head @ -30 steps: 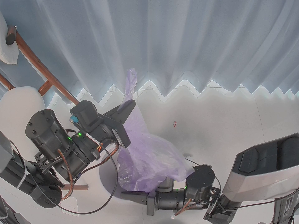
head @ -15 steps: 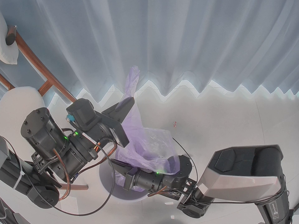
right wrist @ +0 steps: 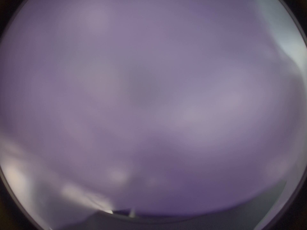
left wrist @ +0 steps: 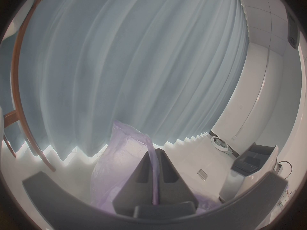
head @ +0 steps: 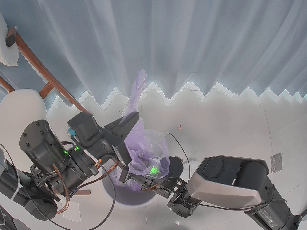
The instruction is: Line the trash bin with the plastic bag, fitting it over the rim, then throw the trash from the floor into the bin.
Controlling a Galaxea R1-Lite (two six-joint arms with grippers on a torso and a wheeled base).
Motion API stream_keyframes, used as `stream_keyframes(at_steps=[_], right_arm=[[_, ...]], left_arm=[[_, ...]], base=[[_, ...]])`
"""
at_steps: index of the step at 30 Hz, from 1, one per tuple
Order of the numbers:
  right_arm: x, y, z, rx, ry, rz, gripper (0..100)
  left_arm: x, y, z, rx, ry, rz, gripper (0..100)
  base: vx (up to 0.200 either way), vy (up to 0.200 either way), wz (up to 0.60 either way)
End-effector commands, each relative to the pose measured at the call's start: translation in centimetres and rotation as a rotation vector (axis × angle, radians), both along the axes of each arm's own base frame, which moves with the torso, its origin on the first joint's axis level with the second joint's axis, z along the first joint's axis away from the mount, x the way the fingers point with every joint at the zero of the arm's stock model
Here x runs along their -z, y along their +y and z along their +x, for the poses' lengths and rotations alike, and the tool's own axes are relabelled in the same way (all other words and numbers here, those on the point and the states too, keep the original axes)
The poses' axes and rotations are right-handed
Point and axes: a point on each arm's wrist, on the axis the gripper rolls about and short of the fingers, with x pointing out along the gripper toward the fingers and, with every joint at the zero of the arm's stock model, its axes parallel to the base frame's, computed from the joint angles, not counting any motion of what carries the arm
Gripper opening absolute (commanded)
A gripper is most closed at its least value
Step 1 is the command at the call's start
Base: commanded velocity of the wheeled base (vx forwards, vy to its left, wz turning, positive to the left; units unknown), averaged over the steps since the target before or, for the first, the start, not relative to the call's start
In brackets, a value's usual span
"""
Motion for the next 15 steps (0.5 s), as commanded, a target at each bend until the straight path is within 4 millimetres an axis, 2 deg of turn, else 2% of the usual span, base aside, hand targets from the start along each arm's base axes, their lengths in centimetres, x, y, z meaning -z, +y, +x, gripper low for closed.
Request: stream_keyframes(at_steps=[1,6,11,15], right_arm=[[3.1,0.6,0.7,0.022,-0.030,-0.041,0],[4.3,1.0,0.1,0.009,-0.019,-0.069,0],[4.8,1.4,-0.7,-0.004,-0.005,-0.081,0],[6.0,0.9,-3.3,-0.039,0.077,-0.149,0]], left_arm=[[1.0,0.3,-0.7,0.012,0.033,0.032,0],[2.0,0.8,-1.1,0.027,0.067,0.064,0],[2.7,1.0,-1.2,0.026,0.091,0.082,0],[3.1,1.3,-1.2,0.014,0.107,0.094,0]], base=[[0.000,0.000,0.00],[0.000,0.000,0.00],[0.000,0.000,0.00],[0.000,0.000,0.00]])
